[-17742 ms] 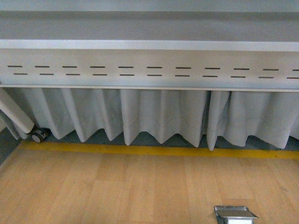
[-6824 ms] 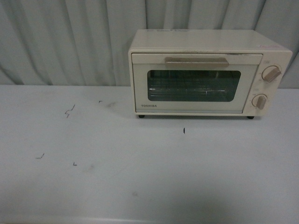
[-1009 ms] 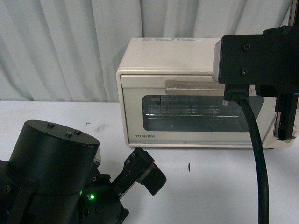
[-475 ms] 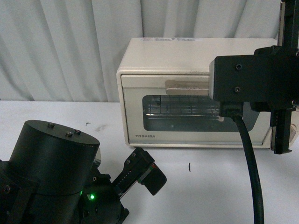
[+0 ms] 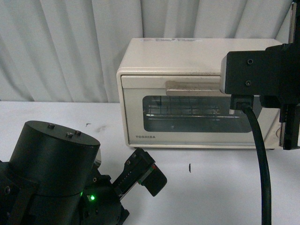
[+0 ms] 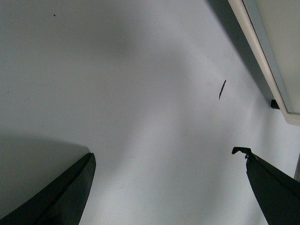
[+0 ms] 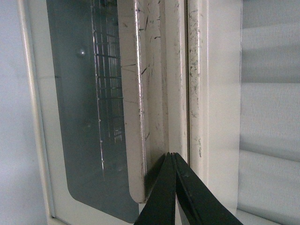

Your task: Open oven

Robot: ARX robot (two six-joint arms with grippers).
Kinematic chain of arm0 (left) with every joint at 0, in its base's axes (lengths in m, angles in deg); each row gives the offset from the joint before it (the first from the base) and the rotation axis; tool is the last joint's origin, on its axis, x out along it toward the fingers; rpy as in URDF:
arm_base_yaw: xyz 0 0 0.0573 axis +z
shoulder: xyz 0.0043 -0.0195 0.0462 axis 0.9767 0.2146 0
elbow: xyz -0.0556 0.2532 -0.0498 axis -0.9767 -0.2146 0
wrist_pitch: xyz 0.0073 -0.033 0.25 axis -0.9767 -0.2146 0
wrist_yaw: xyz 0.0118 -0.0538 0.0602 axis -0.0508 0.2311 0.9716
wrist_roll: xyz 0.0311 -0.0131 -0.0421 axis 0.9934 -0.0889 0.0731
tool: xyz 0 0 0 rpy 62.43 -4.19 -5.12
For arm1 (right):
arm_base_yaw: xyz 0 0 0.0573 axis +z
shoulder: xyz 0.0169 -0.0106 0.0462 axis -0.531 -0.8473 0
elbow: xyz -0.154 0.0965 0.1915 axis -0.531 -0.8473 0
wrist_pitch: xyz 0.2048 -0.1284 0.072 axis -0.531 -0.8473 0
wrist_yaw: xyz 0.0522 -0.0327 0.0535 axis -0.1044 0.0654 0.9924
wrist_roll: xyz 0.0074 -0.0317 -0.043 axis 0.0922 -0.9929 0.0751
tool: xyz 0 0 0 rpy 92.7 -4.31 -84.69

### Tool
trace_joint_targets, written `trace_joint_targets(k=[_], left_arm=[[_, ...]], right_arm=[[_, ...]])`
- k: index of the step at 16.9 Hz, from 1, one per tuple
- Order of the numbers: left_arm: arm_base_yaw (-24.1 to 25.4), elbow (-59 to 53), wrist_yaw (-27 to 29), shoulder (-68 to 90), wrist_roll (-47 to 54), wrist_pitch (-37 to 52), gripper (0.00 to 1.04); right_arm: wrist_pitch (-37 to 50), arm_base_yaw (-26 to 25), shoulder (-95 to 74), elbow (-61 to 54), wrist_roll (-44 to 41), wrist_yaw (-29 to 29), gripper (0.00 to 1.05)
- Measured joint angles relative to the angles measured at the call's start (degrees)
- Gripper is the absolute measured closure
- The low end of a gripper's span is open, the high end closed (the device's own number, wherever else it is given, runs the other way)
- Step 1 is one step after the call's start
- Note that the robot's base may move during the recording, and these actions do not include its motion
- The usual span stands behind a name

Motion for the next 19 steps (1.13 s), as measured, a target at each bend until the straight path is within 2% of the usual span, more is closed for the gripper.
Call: trace_joint_targets(k=[9,16,19], left_arm=[[0.0,0.0,0.0,0.0,0.0,0.0,0.07],[0.0,-0.02,-0.02,0.0,0.0,0.0,0.07],[0.0,-0.02,0.02,-0.02,0.0,0.04,0.07]], right_arm=[[-5.38,-0.48,1.51,0.33,5.66,0.55,1.03],[-7.21,-3.72,1.11,-1.97,8.81,1.62,1.03],[-7.96,-3.54,-1.81,-3.28,9.35,1.68,1.03]])
